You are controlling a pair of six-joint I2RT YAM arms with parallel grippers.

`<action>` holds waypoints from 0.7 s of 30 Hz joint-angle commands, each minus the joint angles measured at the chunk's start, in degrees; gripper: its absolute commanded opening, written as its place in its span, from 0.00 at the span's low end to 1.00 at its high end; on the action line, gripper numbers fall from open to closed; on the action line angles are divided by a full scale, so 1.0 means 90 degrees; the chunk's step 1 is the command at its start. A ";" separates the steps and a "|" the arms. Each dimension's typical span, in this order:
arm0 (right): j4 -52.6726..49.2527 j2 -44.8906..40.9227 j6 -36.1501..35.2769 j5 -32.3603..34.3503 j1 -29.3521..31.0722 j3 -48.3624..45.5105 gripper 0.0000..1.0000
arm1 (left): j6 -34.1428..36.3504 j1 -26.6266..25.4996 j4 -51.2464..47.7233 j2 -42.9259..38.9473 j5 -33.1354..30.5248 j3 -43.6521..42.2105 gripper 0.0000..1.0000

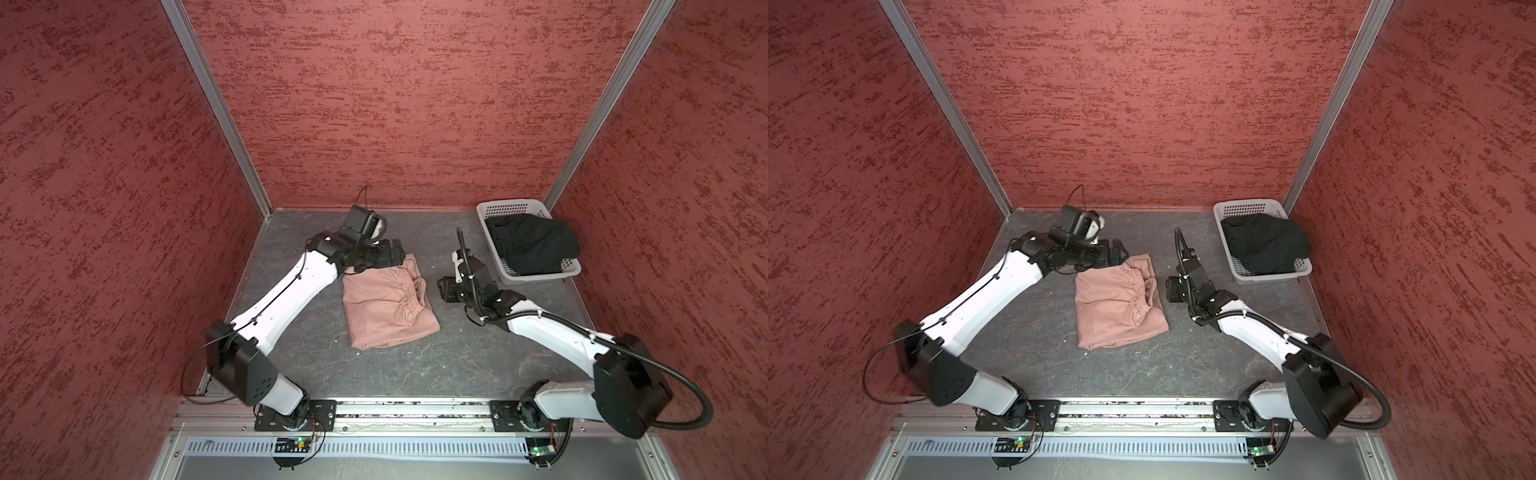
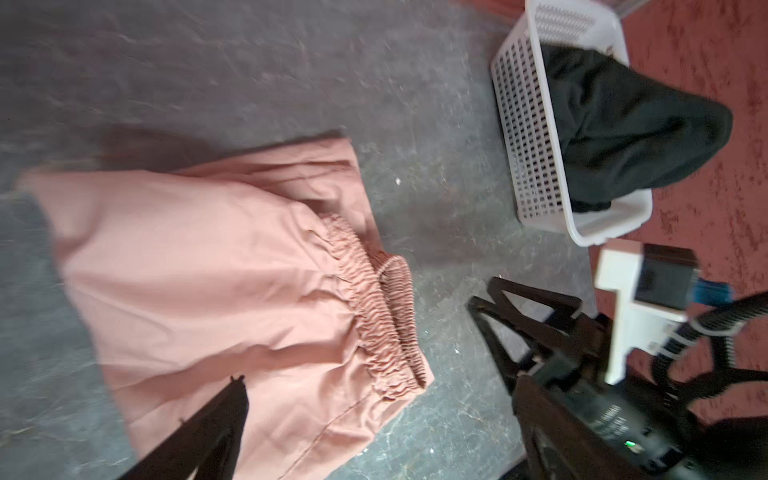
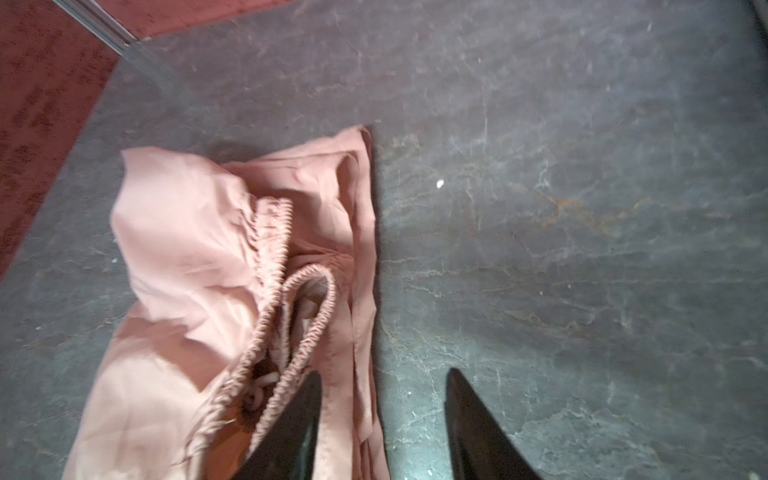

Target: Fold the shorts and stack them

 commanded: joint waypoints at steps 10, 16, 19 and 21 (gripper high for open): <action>-0.0172 0.1804 -0.0050 -0.1143 0.1436 0.2031 0.19 | 0.0059 0.0725 0.1878 -0.1231 0.0233 -0.3030 0.99; -0.0083 0.1885 0.0246 -0.1014 0.1337 0.1183 0.12 | 0.0064 0.0914 0.2197 -0.1310 0.0458 -0.3553 0.99; 0.0236 0.1590 0.0545 -0.1077 0.1280 0.0328 0.09 | 0.0078 0.1055 0.2344 -0.1228 0.0536 -0.3742 0.99; 0.0599 0.1555 0.0779 -0.1118 0.1247 -0.0228 0.08 | 0.0102 0.1150 0.2453 -0.1151 0.0631 -0.3863 0.99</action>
